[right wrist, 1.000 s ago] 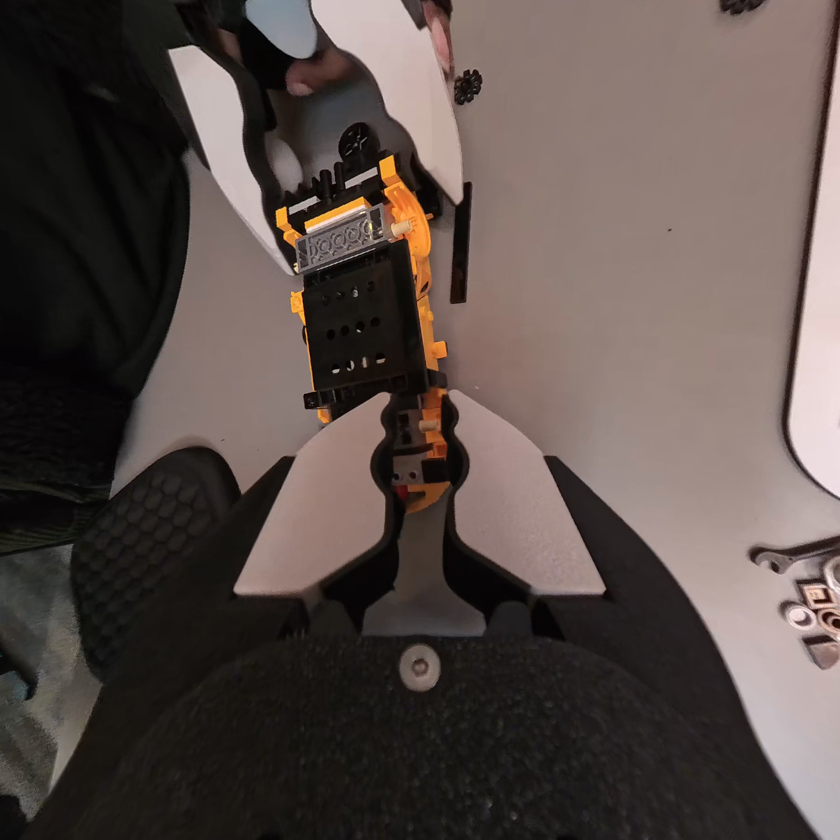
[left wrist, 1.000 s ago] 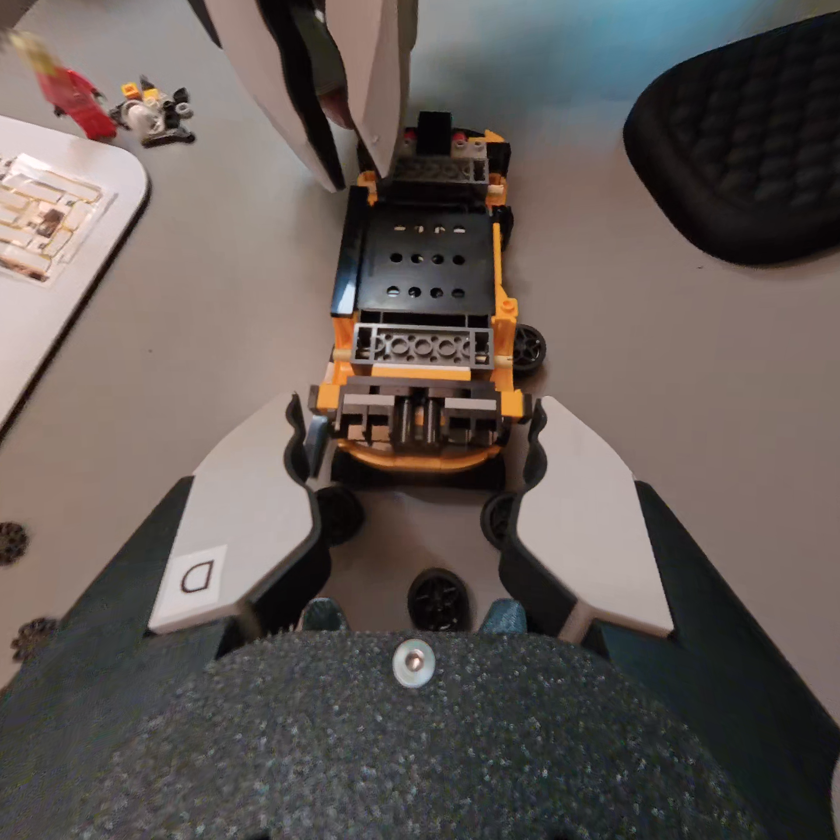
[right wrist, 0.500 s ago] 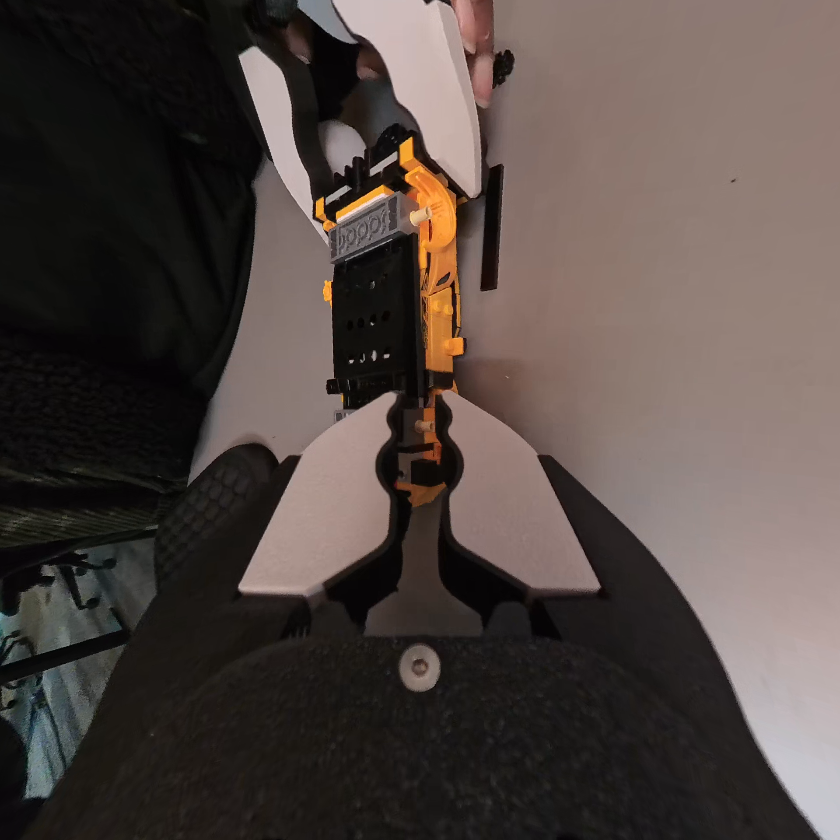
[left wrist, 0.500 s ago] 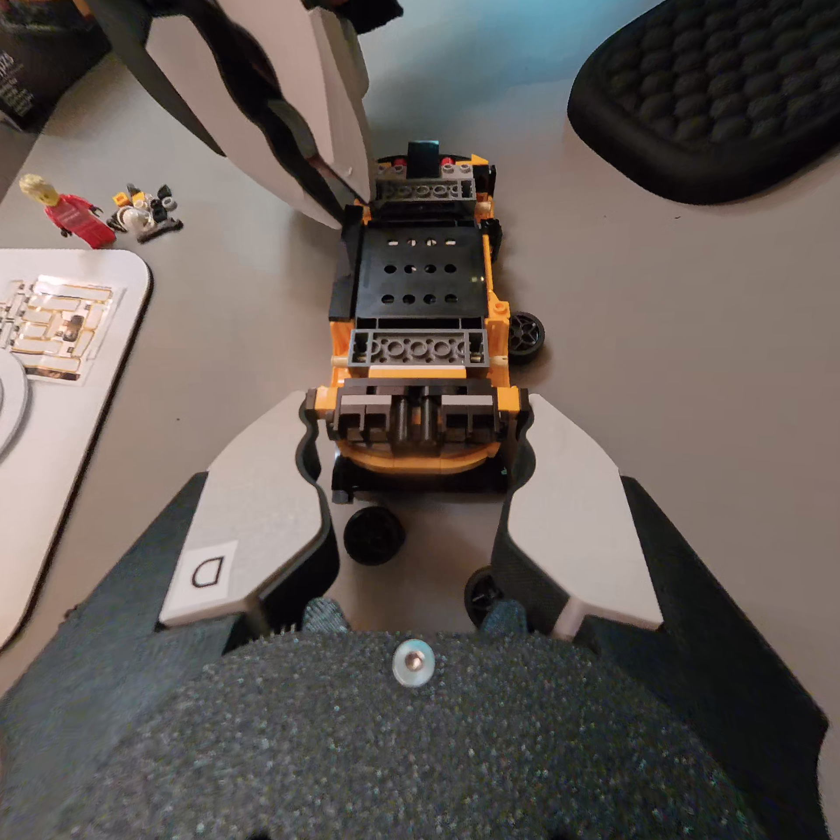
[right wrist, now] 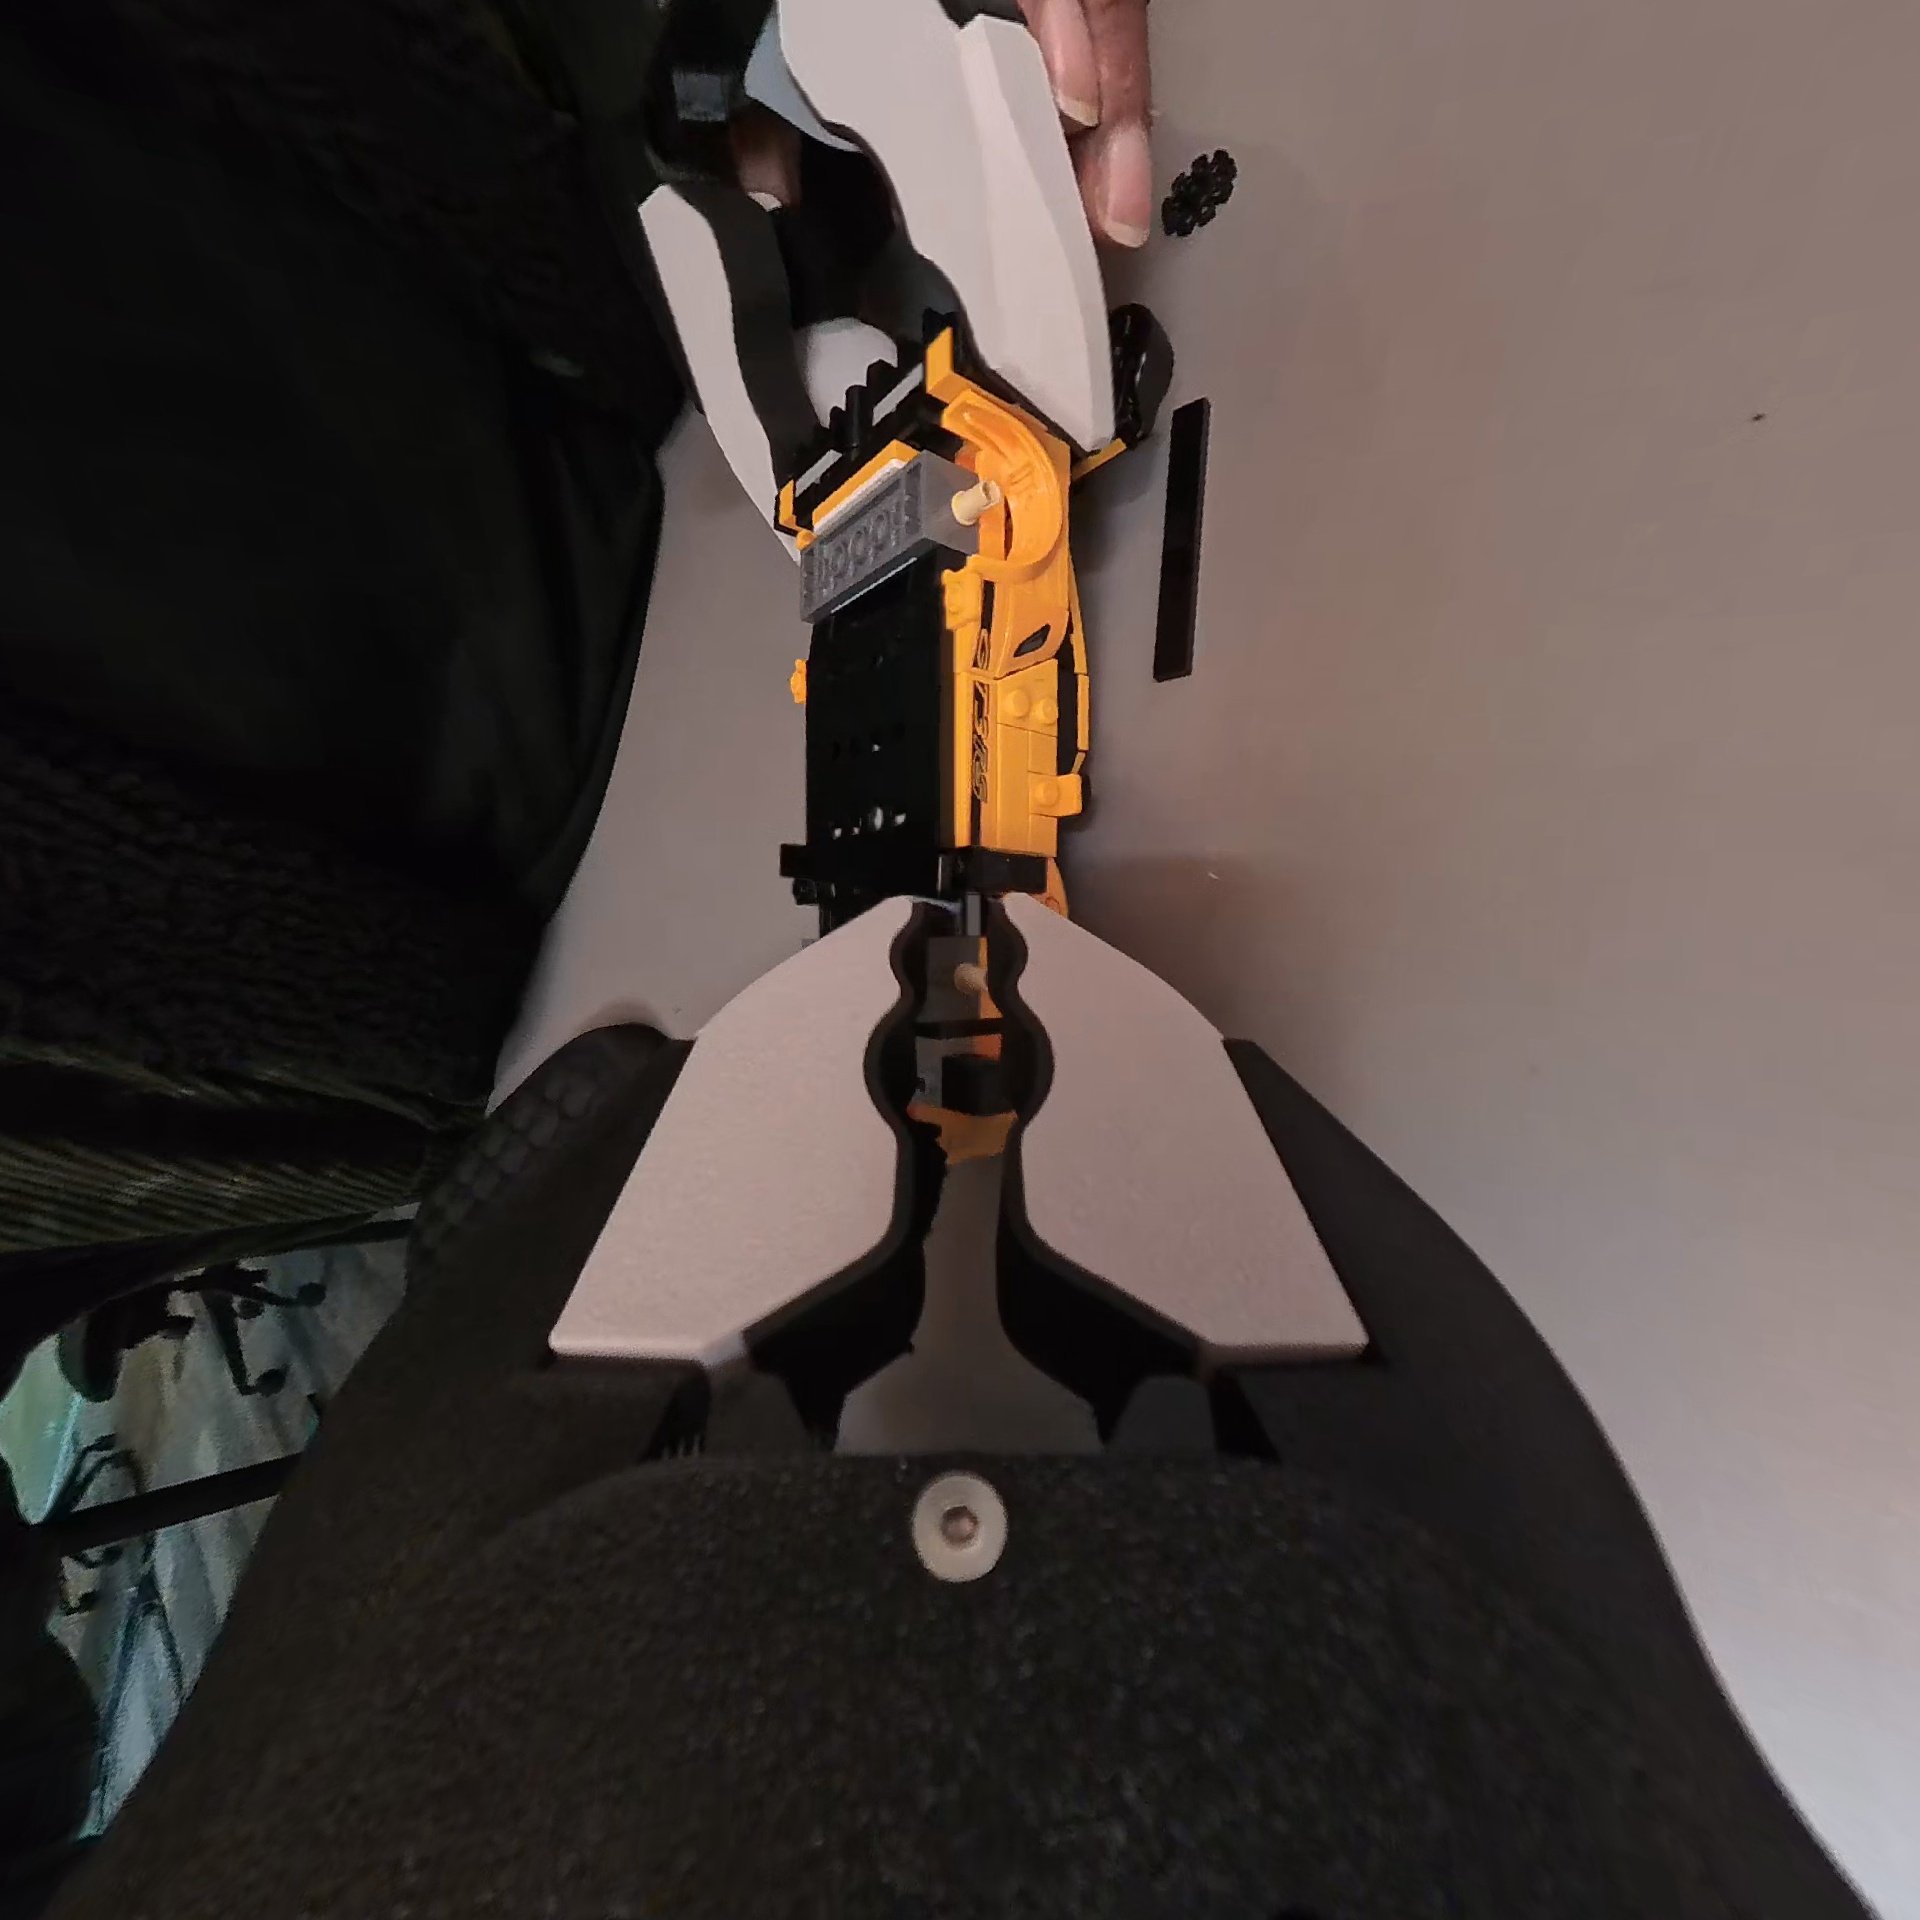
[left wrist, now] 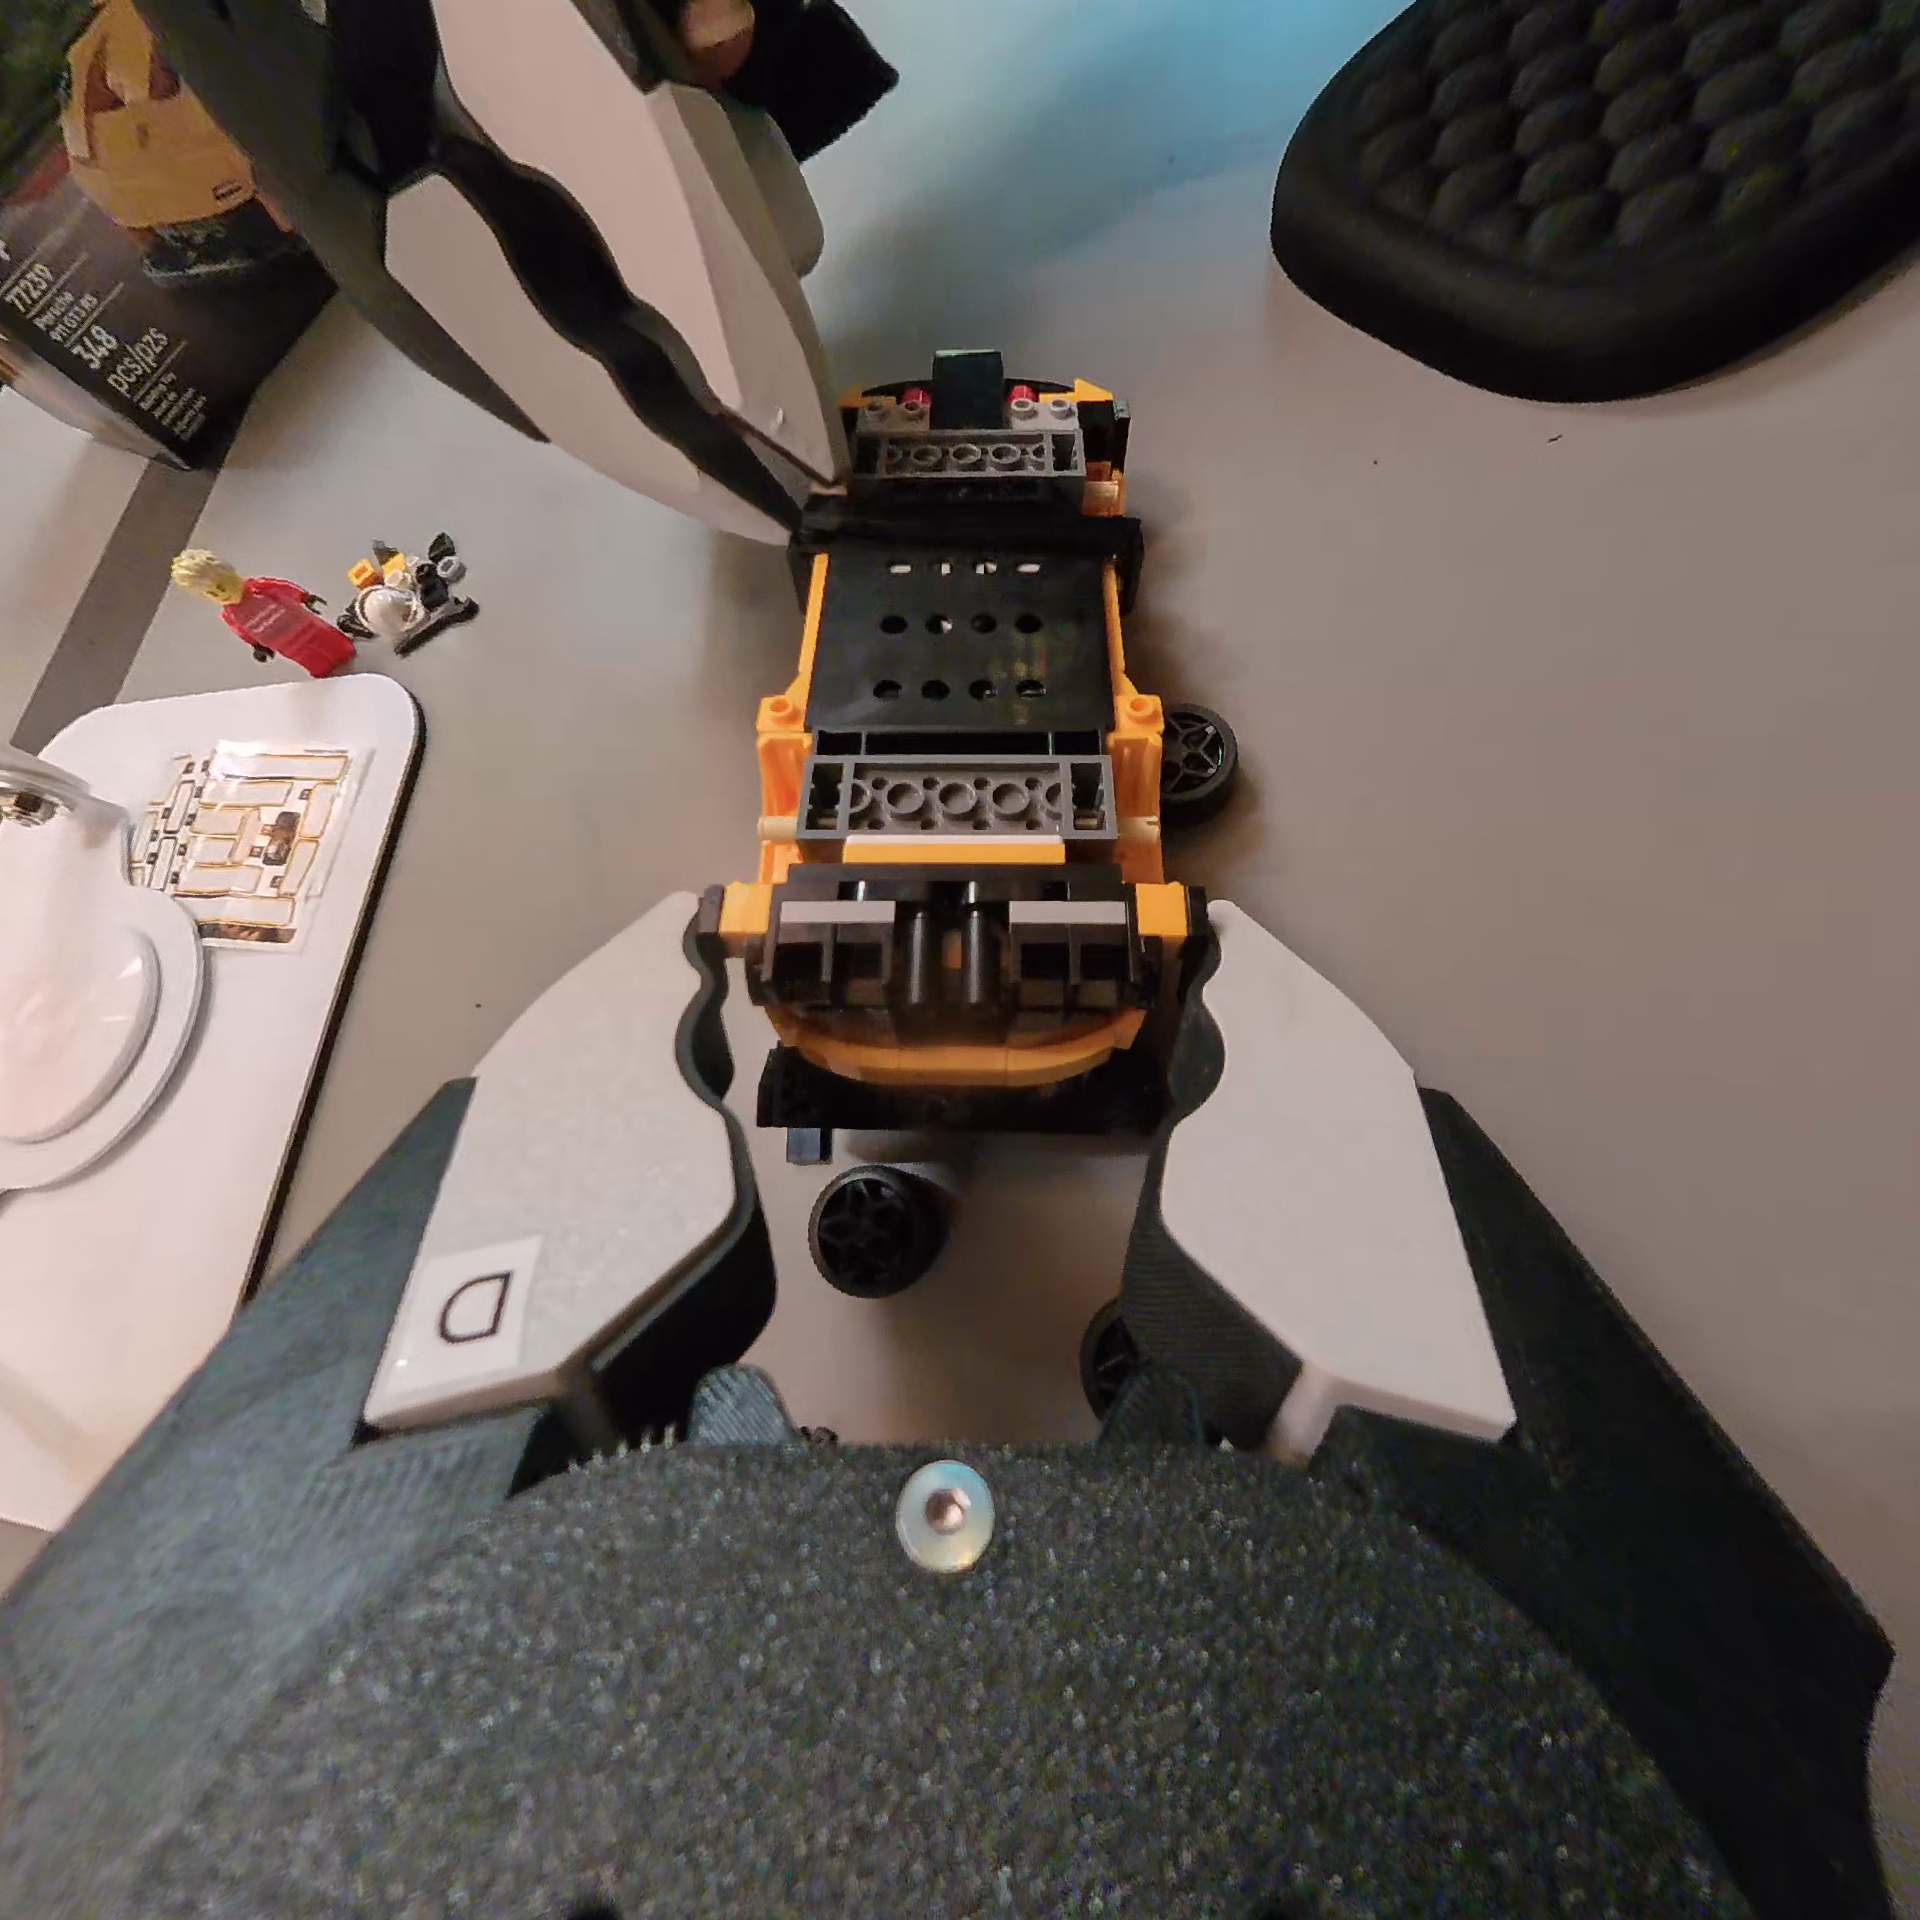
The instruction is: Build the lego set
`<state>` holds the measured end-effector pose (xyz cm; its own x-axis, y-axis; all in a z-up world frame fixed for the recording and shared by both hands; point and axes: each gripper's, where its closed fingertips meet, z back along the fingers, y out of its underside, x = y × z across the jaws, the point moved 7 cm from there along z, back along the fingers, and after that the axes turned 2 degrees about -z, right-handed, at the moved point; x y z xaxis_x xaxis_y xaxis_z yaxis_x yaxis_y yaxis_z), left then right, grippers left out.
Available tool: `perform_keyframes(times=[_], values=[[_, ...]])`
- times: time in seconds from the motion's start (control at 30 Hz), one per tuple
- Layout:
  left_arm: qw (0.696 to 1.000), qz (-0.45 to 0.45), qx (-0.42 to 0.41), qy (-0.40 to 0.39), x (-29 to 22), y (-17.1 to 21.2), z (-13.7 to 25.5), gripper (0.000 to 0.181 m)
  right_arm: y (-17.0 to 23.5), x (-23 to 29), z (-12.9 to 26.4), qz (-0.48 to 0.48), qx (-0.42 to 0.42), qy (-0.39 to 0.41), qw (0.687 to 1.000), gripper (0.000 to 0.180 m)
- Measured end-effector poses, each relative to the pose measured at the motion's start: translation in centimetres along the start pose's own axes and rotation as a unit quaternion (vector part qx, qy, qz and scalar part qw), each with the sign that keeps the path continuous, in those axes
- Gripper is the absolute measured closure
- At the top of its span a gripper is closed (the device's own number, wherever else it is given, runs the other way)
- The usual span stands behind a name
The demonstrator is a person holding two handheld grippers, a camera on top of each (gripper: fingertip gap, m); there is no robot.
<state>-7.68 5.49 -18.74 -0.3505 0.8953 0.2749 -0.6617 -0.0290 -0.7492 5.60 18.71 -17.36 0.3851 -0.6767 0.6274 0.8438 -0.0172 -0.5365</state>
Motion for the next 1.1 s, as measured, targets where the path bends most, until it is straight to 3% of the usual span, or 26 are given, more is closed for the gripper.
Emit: perform_keyframes(times=[0.3,0.6,1.1], values=[[1.0,0.002,-0.004,0.003,0.1,0.1,0.0,0.098,-0.6,1.3,0.8,0.049,-0.004,0.071,0.996,0.165],[1.0,-0.026,0.0,-0.011,-0.2,-0.1,0.1,0.097,-0.4,0.8,-0.6,0.027,0.009,0.057,0.998,0.159],[1.0,-0.023,-0.006,-0.008,-0.2,-0.2,0.3,0.098,-0.3,0.0,-0.4,-0.013,-0.016,0.031,0.999,0.164]])
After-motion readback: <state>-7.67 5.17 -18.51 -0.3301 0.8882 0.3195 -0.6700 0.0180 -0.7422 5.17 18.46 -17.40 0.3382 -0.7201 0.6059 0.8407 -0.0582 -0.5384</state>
